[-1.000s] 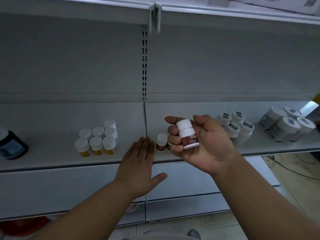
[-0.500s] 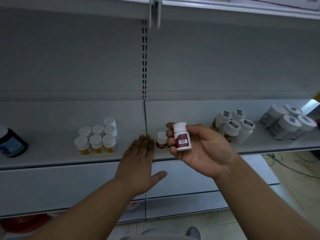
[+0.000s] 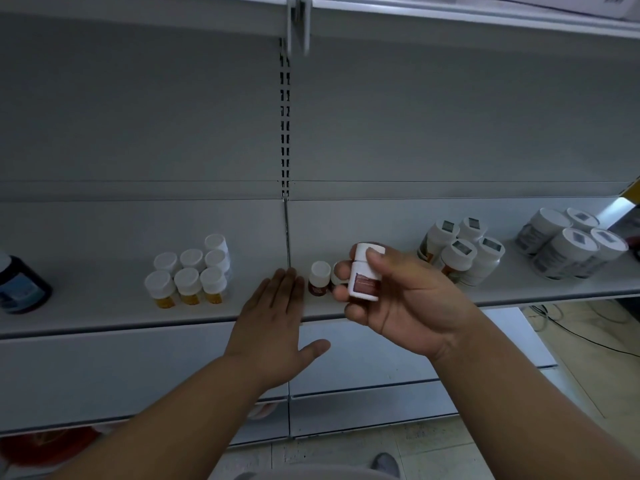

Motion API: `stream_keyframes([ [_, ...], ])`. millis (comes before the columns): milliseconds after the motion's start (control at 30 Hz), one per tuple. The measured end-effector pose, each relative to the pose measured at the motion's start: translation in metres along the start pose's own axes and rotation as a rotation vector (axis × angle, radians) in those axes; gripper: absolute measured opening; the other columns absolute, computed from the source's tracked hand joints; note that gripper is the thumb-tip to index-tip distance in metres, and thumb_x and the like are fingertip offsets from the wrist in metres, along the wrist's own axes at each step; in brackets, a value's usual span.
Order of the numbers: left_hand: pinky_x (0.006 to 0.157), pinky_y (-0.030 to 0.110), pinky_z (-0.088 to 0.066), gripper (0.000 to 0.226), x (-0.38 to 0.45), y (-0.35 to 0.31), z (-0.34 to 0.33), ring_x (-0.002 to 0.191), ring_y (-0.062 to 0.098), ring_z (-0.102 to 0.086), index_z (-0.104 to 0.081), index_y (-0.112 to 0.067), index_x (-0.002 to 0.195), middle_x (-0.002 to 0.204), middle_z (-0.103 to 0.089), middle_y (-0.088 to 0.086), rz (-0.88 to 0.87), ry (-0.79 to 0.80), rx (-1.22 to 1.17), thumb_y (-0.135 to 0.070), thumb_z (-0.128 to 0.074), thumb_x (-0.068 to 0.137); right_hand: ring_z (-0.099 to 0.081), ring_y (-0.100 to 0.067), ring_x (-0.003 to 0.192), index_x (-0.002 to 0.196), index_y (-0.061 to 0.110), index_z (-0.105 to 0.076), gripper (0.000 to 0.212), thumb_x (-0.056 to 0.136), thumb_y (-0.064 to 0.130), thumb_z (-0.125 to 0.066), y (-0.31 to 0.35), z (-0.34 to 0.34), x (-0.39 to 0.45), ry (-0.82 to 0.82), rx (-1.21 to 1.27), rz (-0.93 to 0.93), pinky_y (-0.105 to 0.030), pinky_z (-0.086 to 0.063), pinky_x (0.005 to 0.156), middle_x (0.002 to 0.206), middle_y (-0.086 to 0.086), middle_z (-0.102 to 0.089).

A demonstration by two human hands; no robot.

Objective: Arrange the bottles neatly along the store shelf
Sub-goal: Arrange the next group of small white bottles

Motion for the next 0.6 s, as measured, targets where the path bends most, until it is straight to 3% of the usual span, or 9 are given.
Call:
stream_keyframes([
  [67,0.118,0.035,-0.002,0.104,0.001,0.000,-0.002,0.145,0.031,-0.031,-0.036,-0.003,0.149,0.156,-0.033,0.018,0.006,0.015,0.014,-0.083,-0.028,0.083,-0.060,-0.027,0.074,0.110,0.006,-0.055,0.041,0.078,0.024,-0.074,0.000,0.000,0.001,0.000,0.035,0.008,-0.030,-0.046,0.056,0.091,-0.017,-0.061],
  [133,0.117,0.034,0.000,0.104,0.001,-0.001,-0.001,0.145,0.031,-0.031,-0.035,-0.004,0.149,0.156,-0.033,0.017,0.008,-0.002,0.012,-0.083,-0.027,0.083,-0.058,-0.027,0.076,0.121,0.004,-0.051,0.043,0.085,0.026,-0.057,0.000,0.002,0.001,-0.013,0.061,-0.020,-0.030,-0.044,0.058,0.092,-0.017,-0.060],
  [200,0.117,0.030,0.011,0.105,0.000,-0.001,0.002,0.151,0.028,-0.014,-0.019,-0.007,0.155,0.163,-0.015,0.014,0.002,-0.048,-0.009,-0.083,-0.024,0.084,-0.058,-0.028,0.080,0.127,-0.001,-0.050,0.048,0.085,0.022,-0.045,0.001,0.004,0.001,-0.006,0.050,-0.047,-0.031,-0.045,0.062,0.095,-0.018,-0.060],
  [267,0.116,0.030,0.018,0.105,0.000,0.001,0.000,0.152,0.023,0.008,0.002,-0.012,0.157,0.165,0.007,0.009,-0.001,-0.030,-0.031,-0.083,-0.023,0.084,-0.060,-0.030,0.085,0.130,-0.005,-0.049,0.052,0.081,0.012,-0.047,0.003,0.007,0.002,0.019,0.007,-0.040,-0.032,-0.050,0.066,0.099,-0.020,-0.061],
  [400,0.113,0.029,0.015,0.110,0.000,0.000,0.005,0.151,0.019,0.012,0.003,-0.016,0.157,0.165,0.009,0.004,0.029,0.012,-0.088,-0.087,-0.015,0.075,-0.064,-0.034,0.093,0.126,-0.006,-0.053,0.050,0.076,0.000,-0.049,0.007,0.012,0.007,0.034,-0.140,-0.045,-0.036,-0.056,0.076,0.102,-0.020,-0.063],
  [500,0.120,0.029,0.000,0.106,-0.008,0.003,0.014,0.152,0.017,-0.002,-0.004,-0.025,0.158,0.166,0.000,-0.004,0.104,-0.003,-0.258,-0.089,-0.022,0.076,-0.066,-0.036,0.099,0.121,-0.001,-0.056,0.044,0.077,0.000,-0.056,0.009,0.011,0.014,0.068,-0.256,-0.040,-0.039,-0.056,0.088,0.108,-0.022,-0.063],
  [600,0.117,0.028,-0.026,0.088,-0.032,0.001,0.031,0.142,0.007,-0.028,-0.025,-0.033,0.154,0.158,-0.029,-0.012,0.207,-0.160,-0.469,-0.078,-0.041,0.080,-0.068,-0.027,0.101,0.115,0.010,-0.060,0.039,0.077,0.004,-0.066,0.010,0.008,0.023,0.101,-0.567,0.030,-0.037,-0.052,0.094,0.104,-0.010,-0.071],
])
Point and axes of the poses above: each hand's wrist, its own x-axis towards the middle knuckle, its own z-axis out of the back of the hand, y = z × x, the point moved 4 cm from there along x, towards the middle knuckle
